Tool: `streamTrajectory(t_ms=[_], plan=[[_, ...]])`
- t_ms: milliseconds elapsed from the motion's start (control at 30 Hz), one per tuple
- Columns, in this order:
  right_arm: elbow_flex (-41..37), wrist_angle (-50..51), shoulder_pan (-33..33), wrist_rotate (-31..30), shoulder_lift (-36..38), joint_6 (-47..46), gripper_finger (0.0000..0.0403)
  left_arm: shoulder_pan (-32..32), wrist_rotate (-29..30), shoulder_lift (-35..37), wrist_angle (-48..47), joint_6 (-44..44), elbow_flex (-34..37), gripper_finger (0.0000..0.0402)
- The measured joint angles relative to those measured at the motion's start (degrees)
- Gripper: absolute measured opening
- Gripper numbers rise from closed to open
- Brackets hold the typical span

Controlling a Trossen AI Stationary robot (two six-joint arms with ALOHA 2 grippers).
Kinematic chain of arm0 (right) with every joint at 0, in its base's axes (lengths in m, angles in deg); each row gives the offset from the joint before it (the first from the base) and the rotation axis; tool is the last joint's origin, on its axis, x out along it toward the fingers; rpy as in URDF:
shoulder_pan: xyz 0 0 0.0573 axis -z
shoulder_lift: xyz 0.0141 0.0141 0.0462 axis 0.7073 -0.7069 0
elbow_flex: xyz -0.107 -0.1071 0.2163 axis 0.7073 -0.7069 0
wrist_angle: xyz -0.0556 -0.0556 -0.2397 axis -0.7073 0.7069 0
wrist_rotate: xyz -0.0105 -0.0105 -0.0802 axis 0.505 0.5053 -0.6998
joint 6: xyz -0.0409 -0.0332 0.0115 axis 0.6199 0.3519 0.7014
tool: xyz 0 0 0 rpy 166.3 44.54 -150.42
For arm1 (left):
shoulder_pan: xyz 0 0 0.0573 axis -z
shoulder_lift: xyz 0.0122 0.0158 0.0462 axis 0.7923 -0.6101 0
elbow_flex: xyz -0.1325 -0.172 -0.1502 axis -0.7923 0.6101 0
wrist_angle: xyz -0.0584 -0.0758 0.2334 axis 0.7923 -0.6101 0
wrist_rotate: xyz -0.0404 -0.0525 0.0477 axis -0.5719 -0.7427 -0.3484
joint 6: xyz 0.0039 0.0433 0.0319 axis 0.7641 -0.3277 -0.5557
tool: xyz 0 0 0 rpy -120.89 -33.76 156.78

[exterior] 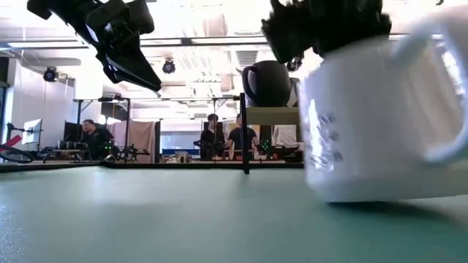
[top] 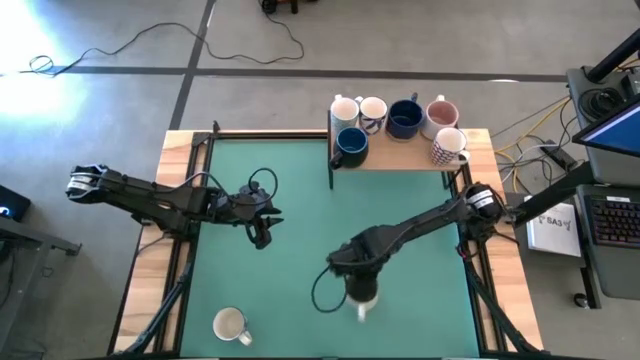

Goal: Place coffee mugs
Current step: Put the white mug on the shelf

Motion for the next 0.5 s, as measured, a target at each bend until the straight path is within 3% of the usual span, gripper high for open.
streamTrajectory(t_ms=[233,500], plan=[[-0.2,10.4,4.9,-6.2,4.0,16.4,0.0013,0.0,0.2,0.0,0.2,0.0,0.0,0.0095],[-3.5,10.5,12.5,-8.3,5.3,26.7,0.0014,0.0,0.2,0.0,0.3,0.0,0.0,0.0095]])
